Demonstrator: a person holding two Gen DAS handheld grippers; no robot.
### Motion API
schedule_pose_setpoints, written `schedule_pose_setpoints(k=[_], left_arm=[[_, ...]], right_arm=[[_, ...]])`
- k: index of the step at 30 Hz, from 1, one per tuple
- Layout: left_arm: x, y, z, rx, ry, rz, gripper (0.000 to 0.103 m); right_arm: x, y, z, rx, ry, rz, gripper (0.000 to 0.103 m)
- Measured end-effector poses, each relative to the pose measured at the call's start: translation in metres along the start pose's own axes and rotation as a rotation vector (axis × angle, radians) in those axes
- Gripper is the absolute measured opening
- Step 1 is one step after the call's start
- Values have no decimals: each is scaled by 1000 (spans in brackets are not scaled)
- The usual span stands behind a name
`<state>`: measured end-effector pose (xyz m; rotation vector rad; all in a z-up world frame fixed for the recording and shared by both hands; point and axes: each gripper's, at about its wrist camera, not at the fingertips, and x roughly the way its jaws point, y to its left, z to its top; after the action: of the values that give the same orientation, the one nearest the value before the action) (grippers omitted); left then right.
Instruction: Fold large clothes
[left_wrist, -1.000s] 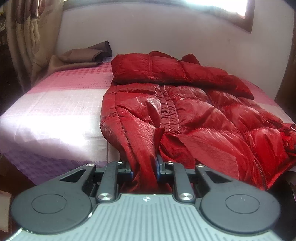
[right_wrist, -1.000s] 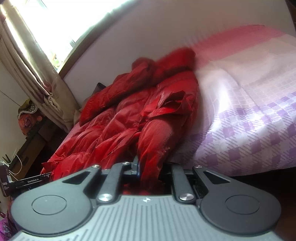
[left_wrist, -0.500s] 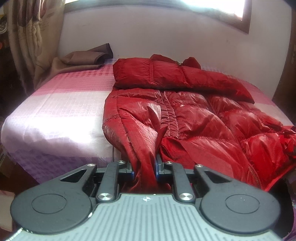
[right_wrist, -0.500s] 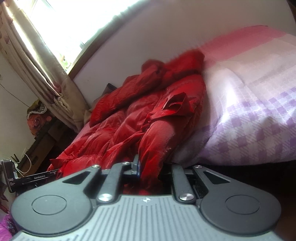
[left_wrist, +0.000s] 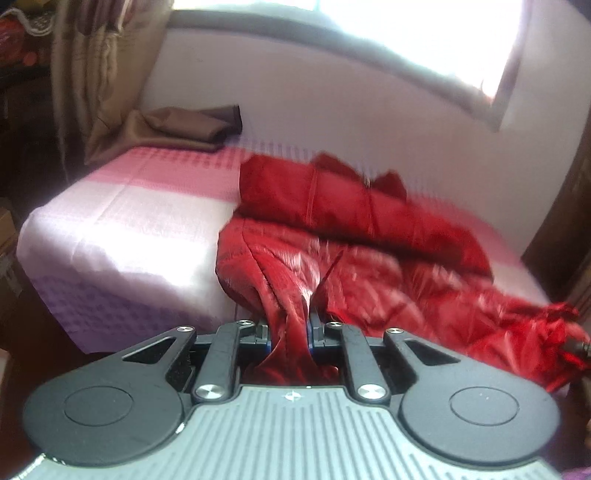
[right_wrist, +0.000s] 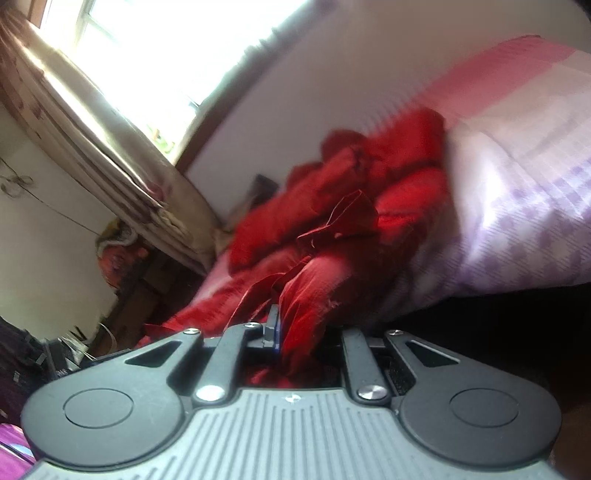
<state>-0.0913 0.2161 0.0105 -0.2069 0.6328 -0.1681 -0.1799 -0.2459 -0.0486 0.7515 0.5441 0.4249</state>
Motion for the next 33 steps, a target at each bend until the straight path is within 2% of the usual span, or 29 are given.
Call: schedule_pose_setpoints(k=[10, 16, 22, 27, 32, 33], left_arm=[[15, 4, 52, -133, -93, -20, 17], [31, -3, 87, -130, -173, -12, 17], [79, -6, 131, -128, -201, -10, 17], [122, -4, 156, -128, -203, 23, 19], [170, -4, 172, -117, -173, 60, 21], [180, -4, 173, -114, -167, 66, 25]], right_arm=[[13, 15, 43, 20, -64, 51, 12], [32, 17, 82, -11, -89, 64, 12], [66, 4, 130, 0, -106, 19, 12], [101, -13, 165, 54, -122, -25, 12], [144, -35, 186, 91, -111, -77, 12], [154, -40, 190, 103, -110, -93, 12]])
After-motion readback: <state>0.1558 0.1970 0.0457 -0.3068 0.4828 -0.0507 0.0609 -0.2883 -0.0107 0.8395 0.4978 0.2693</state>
